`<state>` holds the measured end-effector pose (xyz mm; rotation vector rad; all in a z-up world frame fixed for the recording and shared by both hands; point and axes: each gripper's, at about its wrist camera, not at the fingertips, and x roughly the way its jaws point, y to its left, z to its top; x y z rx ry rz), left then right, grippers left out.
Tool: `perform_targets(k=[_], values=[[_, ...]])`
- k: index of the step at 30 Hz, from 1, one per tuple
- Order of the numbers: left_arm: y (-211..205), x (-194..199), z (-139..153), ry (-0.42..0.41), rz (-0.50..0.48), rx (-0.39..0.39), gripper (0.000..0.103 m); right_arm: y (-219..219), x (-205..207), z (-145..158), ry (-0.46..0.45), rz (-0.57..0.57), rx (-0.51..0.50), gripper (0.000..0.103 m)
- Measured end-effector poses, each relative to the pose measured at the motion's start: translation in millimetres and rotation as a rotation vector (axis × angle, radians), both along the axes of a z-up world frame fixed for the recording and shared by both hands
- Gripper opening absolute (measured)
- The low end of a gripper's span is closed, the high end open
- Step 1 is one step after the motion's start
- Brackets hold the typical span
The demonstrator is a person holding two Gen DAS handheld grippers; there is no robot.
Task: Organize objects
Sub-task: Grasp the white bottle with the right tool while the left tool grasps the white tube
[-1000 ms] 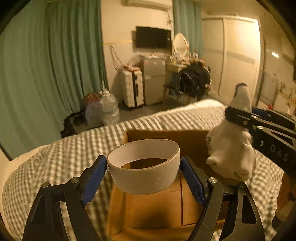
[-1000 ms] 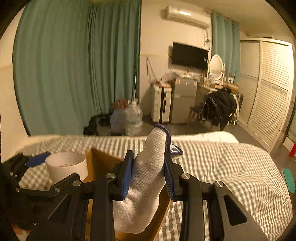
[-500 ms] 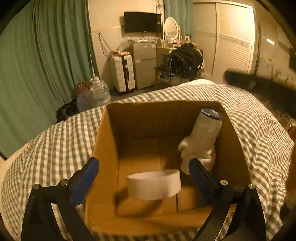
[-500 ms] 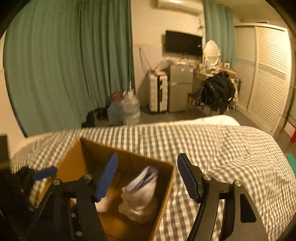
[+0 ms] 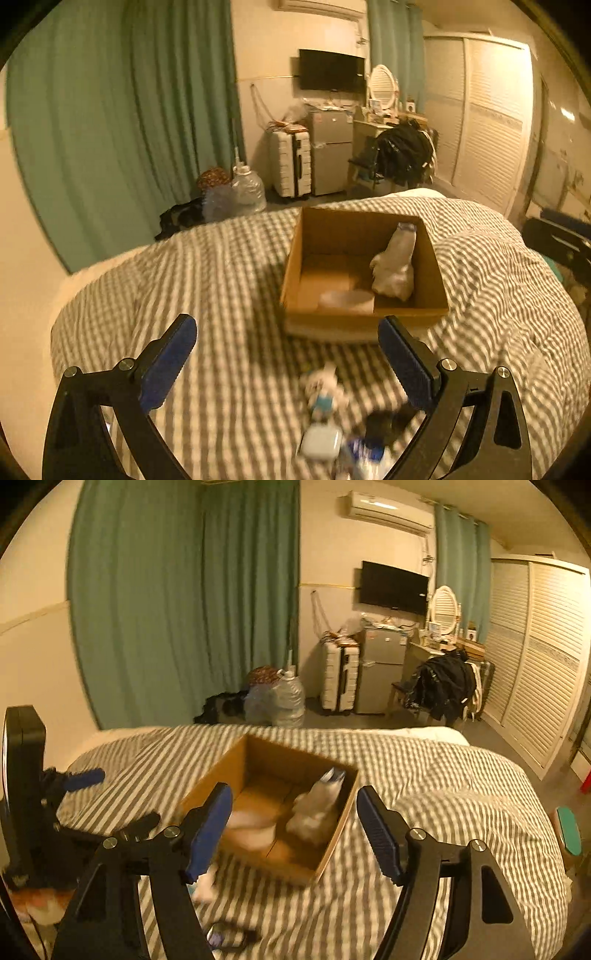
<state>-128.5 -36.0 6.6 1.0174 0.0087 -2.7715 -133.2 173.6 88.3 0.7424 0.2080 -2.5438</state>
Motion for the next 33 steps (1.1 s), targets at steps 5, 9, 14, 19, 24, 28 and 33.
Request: perform_targets(k=[5,9,14,19,24,28,33], values=[[-5.1,56.3,-23.4,-0.021,0.049,0.013,0.101,-2.7,64.6,-16.4,-0.048,0.055,-0.011,0.07],[-1.9,88.9,-54.2,-0.066,0.056,-0.001,0.101,-17.6,109.6,-52.8,-0.058,0.08,0.054,0.07],[2.8,118.5,-97.8,-0.142,0.053,-0.012,0.101,-31.1,138.6,-117.7,-0.142,0.132,0.141,0.07],[0.5,125.7,-125.5,-0.192,0.061,-0.012,0.101,-36.9,146.2,-182.2,-0.342,0.187,0.17,0.07],[-4.2,121.9,-136.9,-0.215,0.069,-0.005,0.101,-44.5,148.0,-210.6,-0.427,0.258,0.181,0.069],[-3.4,120.1,-137.9,-0.223,0.075,-0.013,0.101,-52.3,151.7,-215.2,-0.454,0.299,0.183,0.068],[-0.5,117.2,-138.1,-0.228,0.075,-0.022,0.101,-65.0,157.8,-233.9,-0.485,0.349,0.228,0.044]])
